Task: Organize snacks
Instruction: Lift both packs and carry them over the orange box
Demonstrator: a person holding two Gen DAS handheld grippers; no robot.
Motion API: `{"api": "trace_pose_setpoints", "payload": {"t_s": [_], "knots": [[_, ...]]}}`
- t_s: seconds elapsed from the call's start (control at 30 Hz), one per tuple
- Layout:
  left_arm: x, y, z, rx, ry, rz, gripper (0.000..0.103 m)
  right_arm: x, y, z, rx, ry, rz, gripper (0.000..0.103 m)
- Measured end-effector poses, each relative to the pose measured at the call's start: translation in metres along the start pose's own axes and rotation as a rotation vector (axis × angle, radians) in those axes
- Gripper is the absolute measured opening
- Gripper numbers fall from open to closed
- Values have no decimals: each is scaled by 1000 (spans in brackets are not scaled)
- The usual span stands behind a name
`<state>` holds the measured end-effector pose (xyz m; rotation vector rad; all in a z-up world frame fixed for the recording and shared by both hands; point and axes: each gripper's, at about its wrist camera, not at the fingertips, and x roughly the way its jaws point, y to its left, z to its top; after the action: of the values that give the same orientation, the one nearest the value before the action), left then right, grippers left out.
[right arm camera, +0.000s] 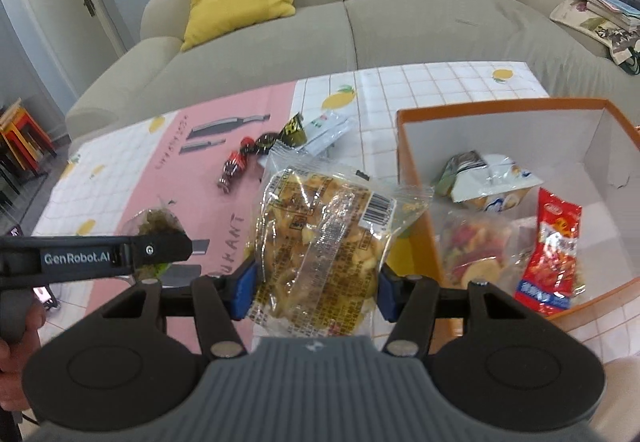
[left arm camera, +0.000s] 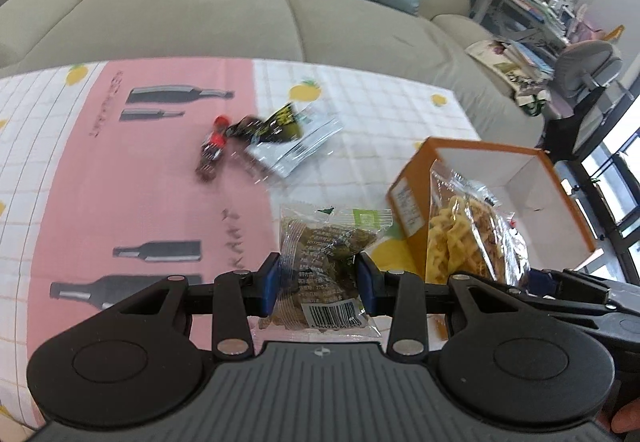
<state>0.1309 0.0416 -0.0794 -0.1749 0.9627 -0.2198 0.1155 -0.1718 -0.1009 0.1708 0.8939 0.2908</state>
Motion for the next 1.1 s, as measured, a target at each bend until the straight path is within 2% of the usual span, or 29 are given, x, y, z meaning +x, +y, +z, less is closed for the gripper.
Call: {"api": "trace_pose_setpoints", "payload": {"t_s": [0.3, 0.6, 0.87, 1.1], "knots": [[-1, -62, 29, 95, -2, -89, 44, -37, -47, 21, -25, -12, 21, 56], [31, -123, 55, 186, 45, -208, 44, -58, -105, 54, -127, 15, -56, 56], [80, -171, 58, 232, 144, -271, 44, -47, -157, 76, -195, 109, -150, 57], [130, -200, 47, 216, 279, -291, 44, -11, -191, 74, -264, 281, -210, 57]]}}
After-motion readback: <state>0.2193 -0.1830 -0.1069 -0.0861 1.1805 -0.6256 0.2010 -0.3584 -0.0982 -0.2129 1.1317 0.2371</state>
